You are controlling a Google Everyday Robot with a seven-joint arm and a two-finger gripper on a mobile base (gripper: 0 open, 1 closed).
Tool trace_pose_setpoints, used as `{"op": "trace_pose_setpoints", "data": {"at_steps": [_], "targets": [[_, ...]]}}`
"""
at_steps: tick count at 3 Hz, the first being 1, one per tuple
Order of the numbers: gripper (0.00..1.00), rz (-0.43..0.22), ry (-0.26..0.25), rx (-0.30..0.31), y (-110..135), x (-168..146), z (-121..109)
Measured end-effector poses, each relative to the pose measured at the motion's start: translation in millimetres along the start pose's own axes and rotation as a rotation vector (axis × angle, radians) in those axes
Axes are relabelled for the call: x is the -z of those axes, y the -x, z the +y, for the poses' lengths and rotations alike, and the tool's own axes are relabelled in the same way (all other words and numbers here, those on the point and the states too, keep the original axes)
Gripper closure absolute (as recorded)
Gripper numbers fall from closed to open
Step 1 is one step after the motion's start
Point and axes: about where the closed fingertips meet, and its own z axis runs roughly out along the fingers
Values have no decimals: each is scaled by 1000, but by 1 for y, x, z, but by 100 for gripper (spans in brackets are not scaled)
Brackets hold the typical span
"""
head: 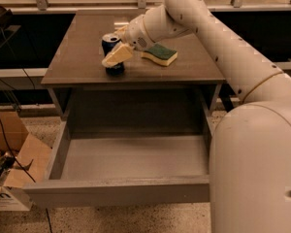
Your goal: Place pepsi can into top drawer
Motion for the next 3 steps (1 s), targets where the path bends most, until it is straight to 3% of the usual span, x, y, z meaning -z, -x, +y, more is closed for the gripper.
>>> {"op": "trace_pose_setpoints", "data": {"at_steps": [1,2,3], "targets": [[60,-12,25,1,1,-6,3],[83,-51,29,8,11,15,23],[100,-94,19,56,25,53,68]]}}
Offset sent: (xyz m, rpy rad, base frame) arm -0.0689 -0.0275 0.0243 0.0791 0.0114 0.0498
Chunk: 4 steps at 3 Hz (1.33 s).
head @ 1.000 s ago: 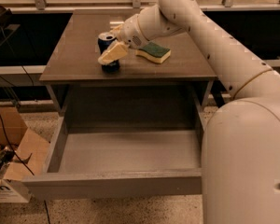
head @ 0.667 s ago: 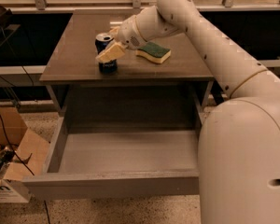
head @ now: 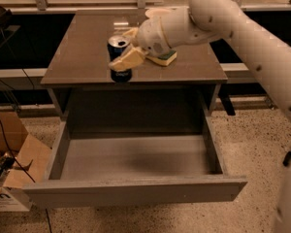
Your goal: Place pepsi can into top drawer
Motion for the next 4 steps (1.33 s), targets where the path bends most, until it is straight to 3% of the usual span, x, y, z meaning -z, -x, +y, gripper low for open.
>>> {"op": "trace_pose_setpoints", "data": {"at_steps": [1,2,3,4], "targets": [[100,0,-22,26,11,38,58],[100,20,-27,-23,-14,47,112],[100,41,-14,-108,-64,27,156],[100,57,-8,-200,-126,2,185]]}}
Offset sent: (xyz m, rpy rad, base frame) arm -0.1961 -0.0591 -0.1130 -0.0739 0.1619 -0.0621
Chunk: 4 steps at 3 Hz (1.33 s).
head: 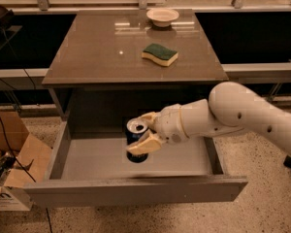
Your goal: Place pepsi can into top drawer
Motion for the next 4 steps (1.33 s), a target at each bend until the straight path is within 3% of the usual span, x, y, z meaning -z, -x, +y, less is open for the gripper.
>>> {"op": "trace_pose_setpoints", "data": {"at_steps": [1,2,3,4], "targets": [[100,16,-26,-51,-52,-12,-4],[82,35,-59,-53,-88,-7,-18],[59,48,-102,-45,-106,-6,-31],[36,37,-180,-10,-106,5,-51]]}}
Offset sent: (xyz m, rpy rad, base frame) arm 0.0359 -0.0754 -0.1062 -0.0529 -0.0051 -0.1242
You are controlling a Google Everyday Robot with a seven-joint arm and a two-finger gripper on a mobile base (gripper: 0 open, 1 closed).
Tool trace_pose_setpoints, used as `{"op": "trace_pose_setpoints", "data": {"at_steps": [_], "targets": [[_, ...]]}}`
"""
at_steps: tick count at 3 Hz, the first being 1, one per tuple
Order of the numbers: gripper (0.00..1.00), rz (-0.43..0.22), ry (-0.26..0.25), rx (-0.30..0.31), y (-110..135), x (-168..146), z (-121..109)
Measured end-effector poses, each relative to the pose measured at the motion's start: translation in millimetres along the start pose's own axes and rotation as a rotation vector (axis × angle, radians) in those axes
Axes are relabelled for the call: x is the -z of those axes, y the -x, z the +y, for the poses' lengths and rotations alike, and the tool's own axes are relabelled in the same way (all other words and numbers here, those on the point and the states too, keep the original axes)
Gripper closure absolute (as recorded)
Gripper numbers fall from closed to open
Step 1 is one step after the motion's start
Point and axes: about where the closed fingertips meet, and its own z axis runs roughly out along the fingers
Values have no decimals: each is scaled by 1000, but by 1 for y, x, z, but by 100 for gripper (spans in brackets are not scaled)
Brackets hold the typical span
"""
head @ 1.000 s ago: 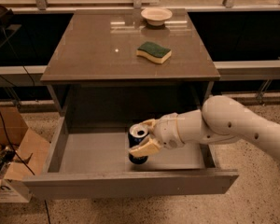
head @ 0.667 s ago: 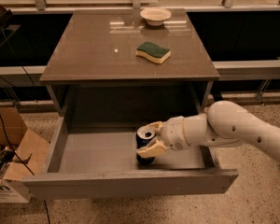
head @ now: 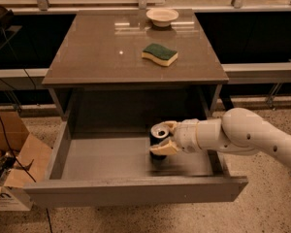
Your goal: Place pepsi can into top drawer
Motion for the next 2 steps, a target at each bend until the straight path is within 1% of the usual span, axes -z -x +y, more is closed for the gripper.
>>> {"op": "trace_pose_setpoints", "data": {"at_steps": [1,2], "targets": [[13,0,-6,3,0,0,-1],[0,0,-6,3,0,0,-1]]}}
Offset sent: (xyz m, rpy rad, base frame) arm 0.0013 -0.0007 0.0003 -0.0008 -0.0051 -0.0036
